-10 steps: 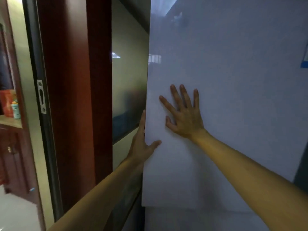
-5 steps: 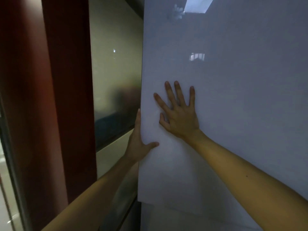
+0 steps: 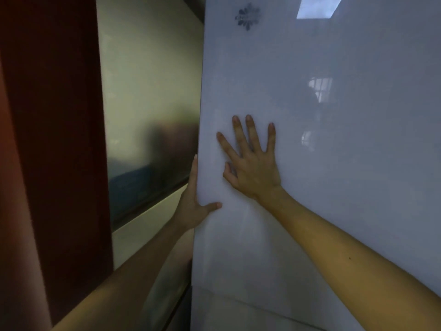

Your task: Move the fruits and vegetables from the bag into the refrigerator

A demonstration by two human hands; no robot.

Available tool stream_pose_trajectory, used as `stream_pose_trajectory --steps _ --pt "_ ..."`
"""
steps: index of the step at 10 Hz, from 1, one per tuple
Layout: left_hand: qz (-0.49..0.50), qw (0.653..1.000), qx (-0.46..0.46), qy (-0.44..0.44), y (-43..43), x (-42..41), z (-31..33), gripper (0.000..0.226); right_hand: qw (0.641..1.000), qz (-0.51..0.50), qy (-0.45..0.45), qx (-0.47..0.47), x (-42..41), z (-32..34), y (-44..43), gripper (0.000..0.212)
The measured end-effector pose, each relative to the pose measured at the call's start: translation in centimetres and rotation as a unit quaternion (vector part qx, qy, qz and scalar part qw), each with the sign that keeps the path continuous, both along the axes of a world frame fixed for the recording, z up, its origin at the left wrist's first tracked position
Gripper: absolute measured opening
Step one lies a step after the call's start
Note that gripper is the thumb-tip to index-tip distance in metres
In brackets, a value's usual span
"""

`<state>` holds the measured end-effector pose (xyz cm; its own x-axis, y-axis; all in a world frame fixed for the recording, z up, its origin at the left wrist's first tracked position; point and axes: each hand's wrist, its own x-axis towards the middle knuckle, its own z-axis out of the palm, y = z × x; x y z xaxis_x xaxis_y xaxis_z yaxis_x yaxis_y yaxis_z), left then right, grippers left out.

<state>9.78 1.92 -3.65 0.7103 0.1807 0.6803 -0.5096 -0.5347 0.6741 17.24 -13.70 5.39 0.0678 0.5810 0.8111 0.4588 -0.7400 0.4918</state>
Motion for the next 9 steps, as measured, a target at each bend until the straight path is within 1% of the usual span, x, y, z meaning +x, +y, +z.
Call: stream_pose_trajectory --steps 4,5,6,7,8,9 --pt "-0.012 1.000 0.006 -0.006 0.7 1.5 -0.4 0.120 0.999 -0.024 0.020 -0.010 0.6 -0.1 0.4 0.068" --pt "-0.017 1.000 -0.024 0.003 0.3 1.3 -0.6 0.120 0.999 -0.019 0.042 -0.008 0.2 0.3 0.2 0.069" --pt "-0.023 0.998 -0.055 0.034 -0.1 0.5 -0.7 0.118 0.997 -0.024 0.073 -0.019 -0.9 0.6 -0.3 0.071" --pt "-0.029 0.995 -0.061 0.076 -0.2 -1.2 -0.3 0.105 0.992 -0.036 0.107 -0.051 -2.0 -0.4 -1.5 0.073" --pt "-0.025 0.990 -0.041 0.133 -0.6 -4.5 0.5 0.096 0.983 -0.046 0.169 -0.054 -4.4 -2.3 -3.6 0.075" --pt "-0.025 0.980 -0.037 0.194 -1.2 -7.8 0.8 0.095 0.950 -0.075 0.299 -0.041 -6.9 -4.0 -5.7 0.076"
